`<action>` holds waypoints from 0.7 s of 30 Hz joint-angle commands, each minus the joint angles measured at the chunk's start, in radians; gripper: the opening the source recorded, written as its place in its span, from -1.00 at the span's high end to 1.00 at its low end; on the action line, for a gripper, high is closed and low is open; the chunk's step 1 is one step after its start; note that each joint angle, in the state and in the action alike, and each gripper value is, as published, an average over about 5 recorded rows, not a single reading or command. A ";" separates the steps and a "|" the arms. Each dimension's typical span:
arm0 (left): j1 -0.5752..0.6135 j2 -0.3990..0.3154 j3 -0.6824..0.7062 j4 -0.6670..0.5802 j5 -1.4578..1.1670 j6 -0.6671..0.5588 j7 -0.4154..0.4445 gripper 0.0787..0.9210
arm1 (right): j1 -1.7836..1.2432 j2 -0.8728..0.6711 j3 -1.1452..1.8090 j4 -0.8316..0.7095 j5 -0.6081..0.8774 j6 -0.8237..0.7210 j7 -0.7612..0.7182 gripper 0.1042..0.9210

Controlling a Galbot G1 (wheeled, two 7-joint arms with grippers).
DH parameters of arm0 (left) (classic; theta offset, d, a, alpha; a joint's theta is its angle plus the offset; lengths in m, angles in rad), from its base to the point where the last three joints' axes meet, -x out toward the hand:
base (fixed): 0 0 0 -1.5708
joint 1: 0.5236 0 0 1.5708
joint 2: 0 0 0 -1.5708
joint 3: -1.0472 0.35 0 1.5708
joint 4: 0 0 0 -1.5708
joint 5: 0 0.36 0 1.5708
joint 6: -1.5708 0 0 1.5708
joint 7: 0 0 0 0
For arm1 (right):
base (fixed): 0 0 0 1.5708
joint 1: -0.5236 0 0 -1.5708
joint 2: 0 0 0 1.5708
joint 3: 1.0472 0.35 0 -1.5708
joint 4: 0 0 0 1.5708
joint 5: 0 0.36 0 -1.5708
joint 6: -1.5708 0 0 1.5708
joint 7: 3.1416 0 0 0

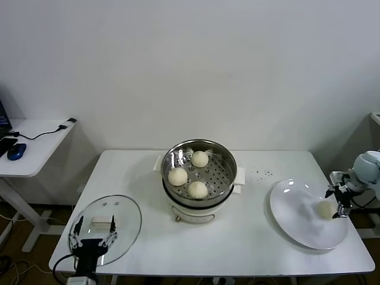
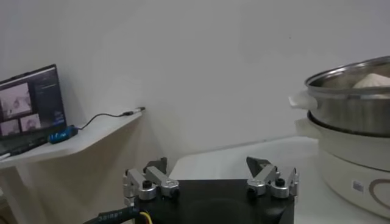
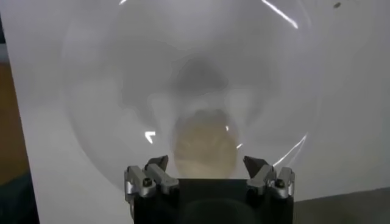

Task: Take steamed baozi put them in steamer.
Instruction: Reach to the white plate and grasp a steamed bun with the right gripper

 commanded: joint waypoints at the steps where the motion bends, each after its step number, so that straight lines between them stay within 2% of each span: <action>1: 0.004 -0.003 0.001 0.006 0.008 -0.003 -0.001 -0.77 | -0.067 0.047 0.078 -0.084 -0.058 0.017 -0.008 -0.76; 10: 0.010 -0.008 0.004 0.009 0.013 -0.006 -0.008 -0.77 | -0.056 0.076 0.071 -0.108 -0.061 0.026 -0.012 -0.75; 21: 0.012 -0.012 0.005 0.009 0.012 -0.008 -0.009 -0.77 | -0.021 0.077 0.056 -0.114 -0.021 0.025 -0.025 -0.30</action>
